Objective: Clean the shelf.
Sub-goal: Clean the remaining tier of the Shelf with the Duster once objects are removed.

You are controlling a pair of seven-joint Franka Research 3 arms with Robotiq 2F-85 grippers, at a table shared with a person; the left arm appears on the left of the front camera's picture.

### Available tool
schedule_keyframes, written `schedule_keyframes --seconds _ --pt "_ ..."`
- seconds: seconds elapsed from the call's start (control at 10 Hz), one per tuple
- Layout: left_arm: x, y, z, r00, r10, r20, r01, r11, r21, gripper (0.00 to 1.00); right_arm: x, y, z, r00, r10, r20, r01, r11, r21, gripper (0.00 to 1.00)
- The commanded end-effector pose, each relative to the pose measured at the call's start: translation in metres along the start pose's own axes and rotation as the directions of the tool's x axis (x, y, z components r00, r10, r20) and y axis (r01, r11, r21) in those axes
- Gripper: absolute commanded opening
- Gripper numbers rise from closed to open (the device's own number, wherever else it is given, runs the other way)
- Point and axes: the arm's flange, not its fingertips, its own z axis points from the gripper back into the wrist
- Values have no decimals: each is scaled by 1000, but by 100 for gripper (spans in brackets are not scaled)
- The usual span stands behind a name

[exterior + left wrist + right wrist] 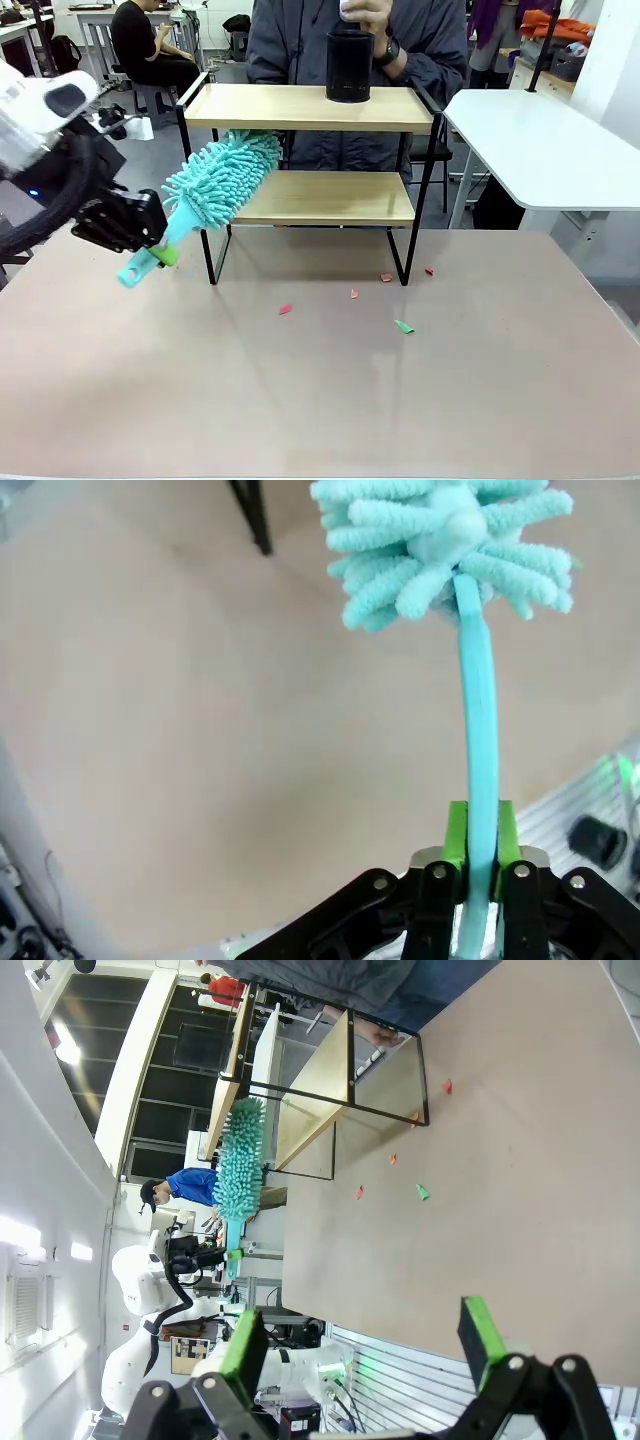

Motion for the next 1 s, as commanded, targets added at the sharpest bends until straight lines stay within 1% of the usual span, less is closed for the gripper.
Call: schedule_keyframes --seconds 0.0,0.2,0.3,0.5,0.9 --pt "15 -11 -21 995 73 64 -82 986 148 13 1 1 -2 1000 25 16 -26 999 25 100" --pt "37 -21 -37 983 126 130 -157 952 263 13 1 1 -2 1000 25 16 -26 999 25 100" --pt "48 -24 -44 982 133 132 -166 944 286 13 1 1 -2 1000 25 16 -26 999 25 100" --pt "70 -24 -58 984 152 88 -173 934 313 13 1 1 -2 1000 25 16 -26 999 25 100" --pt "102 -19 -68 979 195 53 -201 916 347 13 1 1 -2 1000 25 16 -26 999 25 100"
